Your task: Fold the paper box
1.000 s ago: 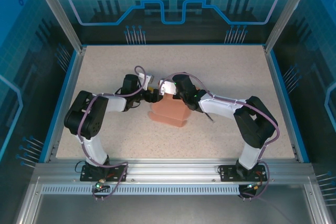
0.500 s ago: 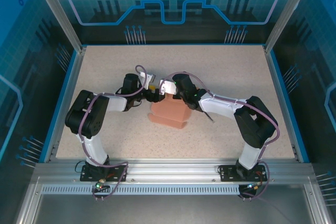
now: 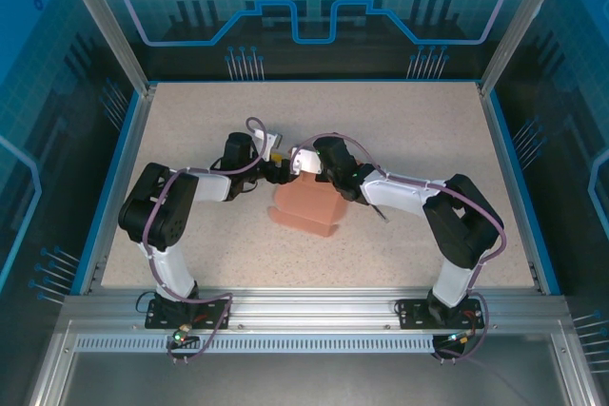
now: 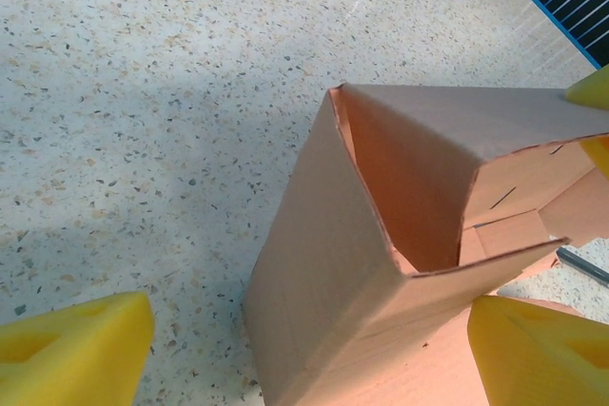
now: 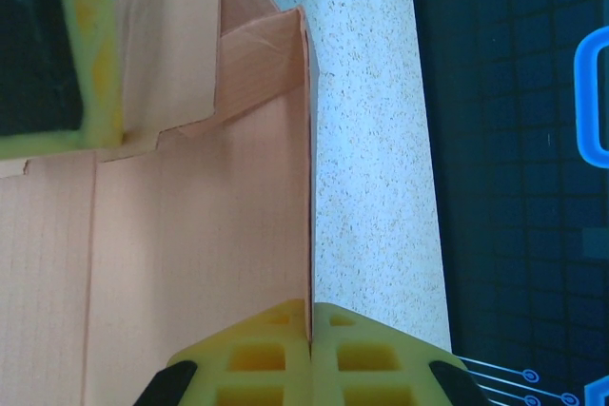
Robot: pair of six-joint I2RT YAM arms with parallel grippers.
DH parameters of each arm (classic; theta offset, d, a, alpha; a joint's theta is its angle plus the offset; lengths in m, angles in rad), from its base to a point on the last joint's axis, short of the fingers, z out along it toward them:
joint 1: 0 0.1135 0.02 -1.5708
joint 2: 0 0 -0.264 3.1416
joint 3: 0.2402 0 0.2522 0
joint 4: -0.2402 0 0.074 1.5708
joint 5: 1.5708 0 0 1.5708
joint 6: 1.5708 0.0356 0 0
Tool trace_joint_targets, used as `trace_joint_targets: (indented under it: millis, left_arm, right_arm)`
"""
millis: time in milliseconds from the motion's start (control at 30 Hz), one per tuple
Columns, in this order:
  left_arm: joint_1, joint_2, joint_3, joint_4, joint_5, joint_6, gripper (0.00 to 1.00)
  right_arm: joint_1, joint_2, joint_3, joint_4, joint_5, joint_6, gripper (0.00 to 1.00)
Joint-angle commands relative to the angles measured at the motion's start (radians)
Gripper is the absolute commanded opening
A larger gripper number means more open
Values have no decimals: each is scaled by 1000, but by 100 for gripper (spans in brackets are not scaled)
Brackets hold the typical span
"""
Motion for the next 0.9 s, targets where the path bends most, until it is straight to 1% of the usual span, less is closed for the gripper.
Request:
trace_joint_targets:
  millis: [0,267,367,500,800,867]
  left_arm:
    - [-4,9,30,16,-41,-24,86]
    - [-22,-4,45,-32,-147,-28,76]
    - [-28,-12,43,-23,-152,-34,75]
    - [-31,-16,49,-13,-136,-38,77]
    - [-32,-21,43,10,-124,-50,87]
    - [-31,-22,41,10,-125,-46,87]
  right_arm:
    - [10,6,-6,-16,-32,10,0]
    - [9,-18,9,-58,-78,47,0]
    - [10,-24,15,-83,-100,66,0]
    - [9,-28,22,-104,-122,81,0]
    - [4,-32,45,-163,-172,116,0]
    - [-1,-36,53,-181,-188,127,0]
